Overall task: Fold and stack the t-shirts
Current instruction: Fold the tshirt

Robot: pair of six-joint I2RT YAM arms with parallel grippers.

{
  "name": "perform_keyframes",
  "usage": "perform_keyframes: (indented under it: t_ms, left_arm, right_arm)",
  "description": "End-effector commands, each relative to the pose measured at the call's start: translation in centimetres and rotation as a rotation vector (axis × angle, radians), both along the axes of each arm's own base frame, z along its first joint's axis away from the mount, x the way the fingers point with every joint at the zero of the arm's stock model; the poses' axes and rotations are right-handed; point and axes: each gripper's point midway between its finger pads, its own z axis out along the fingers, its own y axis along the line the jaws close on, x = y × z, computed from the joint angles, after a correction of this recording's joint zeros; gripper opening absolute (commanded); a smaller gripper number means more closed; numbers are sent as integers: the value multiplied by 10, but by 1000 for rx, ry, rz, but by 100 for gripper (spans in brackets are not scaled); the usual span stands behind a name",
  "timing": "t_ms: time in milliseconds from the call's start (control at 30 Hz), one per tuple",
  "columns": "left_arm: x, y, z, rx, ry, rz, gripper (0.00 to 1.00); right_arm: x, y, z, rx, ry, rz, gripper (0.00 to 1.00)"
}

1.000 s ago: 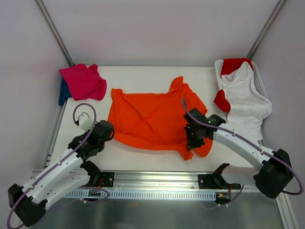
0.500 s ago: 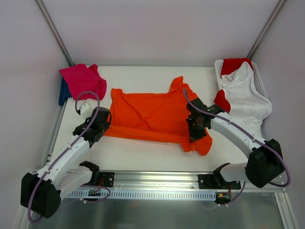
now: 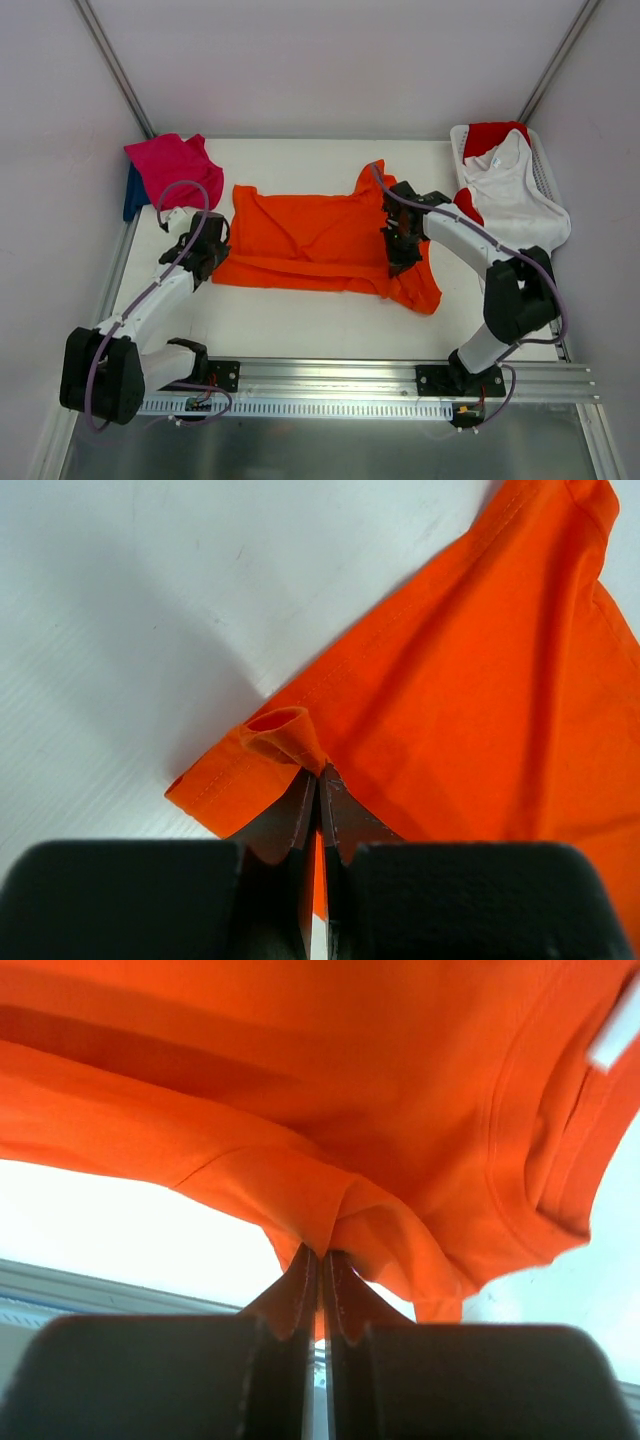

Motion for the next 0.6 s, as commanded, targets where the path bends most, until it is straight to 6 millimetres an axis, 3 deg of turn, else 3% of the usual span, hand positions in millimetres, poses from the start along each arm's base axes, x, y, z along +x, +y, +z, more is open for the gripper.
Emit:
perform_keyframes:
  t_ms: [0,167,400,567]
  left_arm:
    - [27,4,22,10,-82,37,0]
    - [38,4,9,19,-41,45,0]
    - [39,5,-7,19,-5,50,0]
    - [40,5,-17,25,20,49,0]
  right_arm:
    - [22,8,3,11,-15,24,0]
    - [45,12,-3,-6,-33,-15,0]
    - [52,4,-16,-71,-28,-32,0]
    - [54,-12,-21,-161,-52,-61,3]
